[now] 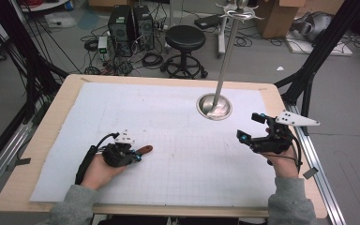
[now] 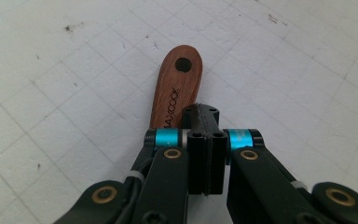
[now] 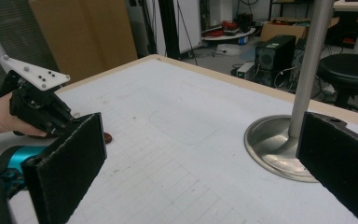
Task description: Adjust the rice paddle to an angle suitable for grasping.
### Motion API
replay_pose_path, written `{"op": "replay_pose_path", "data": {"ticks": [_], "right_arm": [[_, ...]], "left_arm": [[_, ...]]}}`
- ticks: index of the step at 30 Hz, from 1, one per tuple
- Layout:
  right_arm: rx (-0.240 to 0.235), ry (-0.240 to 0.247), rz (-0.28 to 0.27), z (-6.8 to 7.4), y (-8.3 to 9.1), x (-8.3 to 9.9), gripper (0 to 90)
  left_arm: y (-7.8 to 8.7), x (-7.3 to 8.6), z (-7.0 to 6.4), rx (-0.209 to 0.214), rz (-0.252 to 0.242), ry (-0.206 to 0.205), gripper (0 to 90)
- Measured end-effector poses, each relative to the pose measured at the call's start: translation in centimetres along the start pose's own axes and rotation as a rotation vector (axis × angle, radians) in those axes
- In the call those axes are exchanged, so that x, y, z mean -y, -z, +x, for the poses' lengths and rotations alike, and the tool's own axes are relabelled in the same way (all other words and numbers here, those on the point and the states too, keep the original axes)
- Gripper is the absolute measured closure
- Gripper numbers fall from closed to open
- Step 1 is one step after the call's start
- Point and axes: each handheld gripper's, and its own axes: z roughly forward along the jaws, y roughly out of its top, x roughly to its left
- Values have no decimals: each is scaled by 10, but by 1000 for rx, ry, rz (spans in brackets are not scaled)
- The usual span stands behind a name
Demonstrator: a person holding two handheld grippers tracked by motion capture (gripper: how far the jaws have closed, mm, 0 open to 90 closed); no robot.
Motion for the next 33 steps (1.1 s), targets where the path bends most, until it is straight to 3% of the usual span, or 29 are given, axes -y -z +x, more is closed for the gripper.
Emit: {"op": "replay_pose_path", "data": {"ticks": [18, 25, 29, 33], "right_arm": [[-2, 2, 11, 0, -1, 0, 3], [-4, 4, 11, 1, -2, 1, 3], [-5, 4, 20, 0, -3, 1, 3], [-4, 3, 23, 0, -3, 1, 3]], "left_arm": [[-5, -3, 19, -43, -39, 67, 897], [-5, -4, 19, -46, -41, 67, 897], [3, -4, 19, -26, -70, 66, 897], [18, -9, 18, -7, -104, 29, 896]]}}
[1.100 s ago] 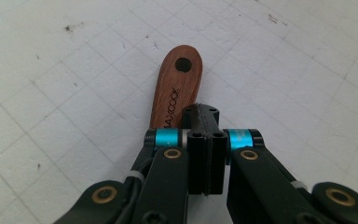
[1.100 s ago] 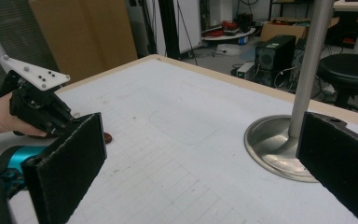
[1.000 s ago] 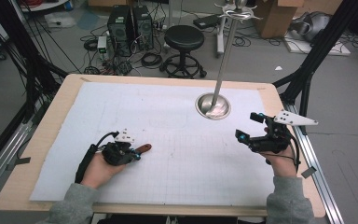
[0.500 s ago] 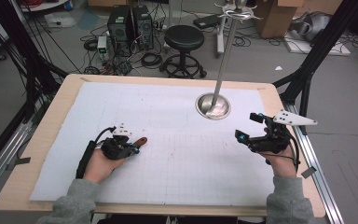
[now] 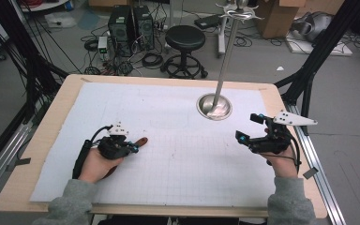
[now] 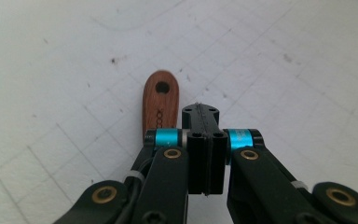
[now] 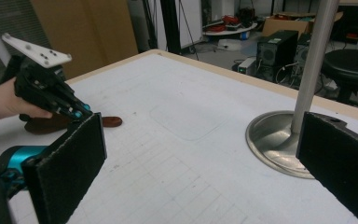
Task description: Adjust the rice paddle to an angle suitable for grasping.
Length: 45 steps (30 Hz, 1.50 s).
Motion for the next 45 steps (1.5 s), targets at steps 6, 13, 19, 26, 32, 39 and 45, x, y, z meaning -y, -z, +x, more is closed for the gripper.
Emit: {"op": "replay_pose_path", "data": {"ticks": [6, 13, 19, 26, 32, 39, 45], "right_arm": [[0, 4, 2, 1, 0, 0, 3], [-1, 7, 7, 1, -1, 0, 3], [1, 2, 8, 1, 0, 0, 3], [8, -2, 11, -1, 1, 2, 2], [11, -12, 5, -2, 3, 4, 3], [12, -12, 6, -1, 4, 5, 3], [11, -6, 7, 0, 5, 5, 3]], "left_arm": [[18, -5, 4, 10, -11, -30, 845], [31, -4, 9, 0, -34, -16, 654], [38, -8, 7, 33, -47, -39, 455], [39, -11, 6, 3, -31, -46, 188], [39, -9, 12, 53, -22, -10, 86], [36, -3, 17, 103, 35, -53, 65], [32, -2, 19, 92, 61, -49, 74]]}}
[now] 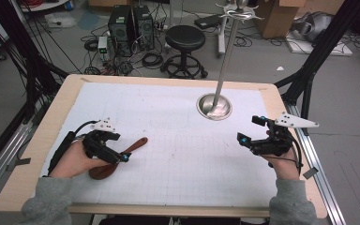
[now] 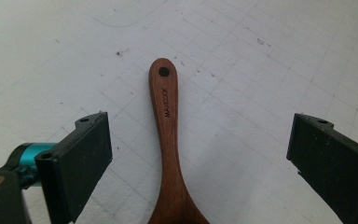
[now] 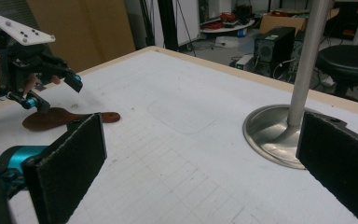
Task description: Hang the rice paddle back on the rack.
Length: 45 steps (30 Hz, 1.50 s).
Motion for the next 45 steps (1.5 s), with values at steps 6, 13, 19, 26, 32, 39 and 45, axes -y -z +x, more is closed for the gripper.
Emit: {"op": "replay_pose_path", "data": {"ticks": [6, 13, 19, 26, 32, 39, 45], "right_arm": [[3, 1, -2, 1, 2, 0, 3], [-1, 3, -1, 2, 2, 0, 3], [-1, -2, 5, 3, 1, 1, 3], [-7, 3, 4, 3, 1, 1, 3], [-8, 1, 5, 3, 1, 1, 3], [-4, -3, 3, 2, 3, 1, 3], [-1, -3, 2, 1, 3, 1, 3]], "left_arm": [[-6, 0, 2, -9, 32, 3, 95], [-16, 1, 4, -9, 69, 5, 113], [-25, 3, 5, -17, 132, -22, 206], [-29, 5, 6, -35, 154, -14, 263], [-32, 5, 9, -42, 184, -11, 311], [-34, 5, 10, -47, 199, -13, 361], [-33, 3, 8, -67, 229, -23, 419]]}}
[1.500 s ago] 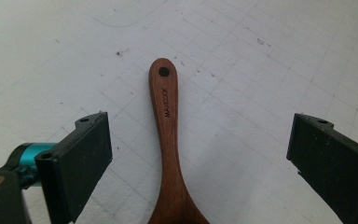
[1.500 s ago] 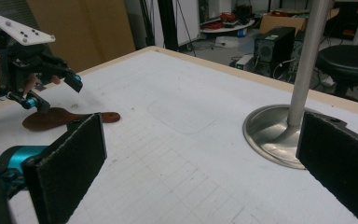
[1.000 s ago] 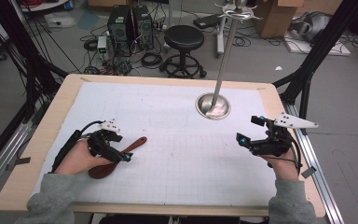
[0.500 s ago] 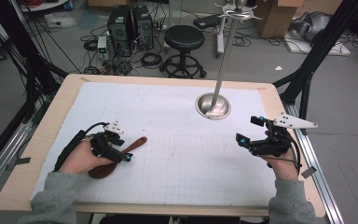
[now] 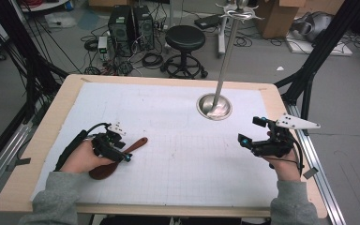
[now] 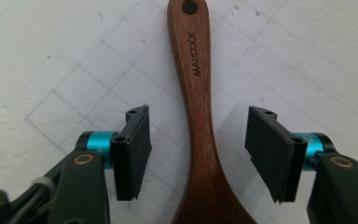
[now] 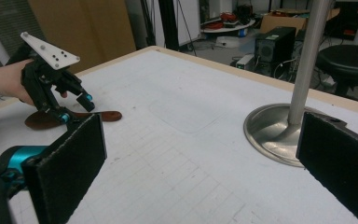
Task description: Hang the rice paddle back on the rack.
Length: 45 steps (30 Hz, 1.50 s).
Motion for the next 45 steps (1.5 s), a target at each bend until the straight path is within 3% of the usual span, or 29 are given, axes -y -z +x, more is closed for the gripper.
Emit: {"op": "replay_pose_path", "data": {"ticks": [9, 15, 31, 38, 45], "right_arm": [[-3, 1, 2, 0, 0, 0, 3], [-2, -3, 6, 1, 0, 0, 3], [1, -2, 20, 0, -2, 4, 3], [2, -4, 18, 0, -1, 4, 3], [1, -5, 23, 0, -2, 4, 3]], "left_arm": [[0, -1, -3, -31, 14, -7, 488], [0, -5, -5, -45, 60, -23, 528], [1, -10, -6, -28, 101, -41, 628], [0, -13, -7, -41, 126, -45, 646], [-1, -15, -5, -33, 134, -31, 677]]}}
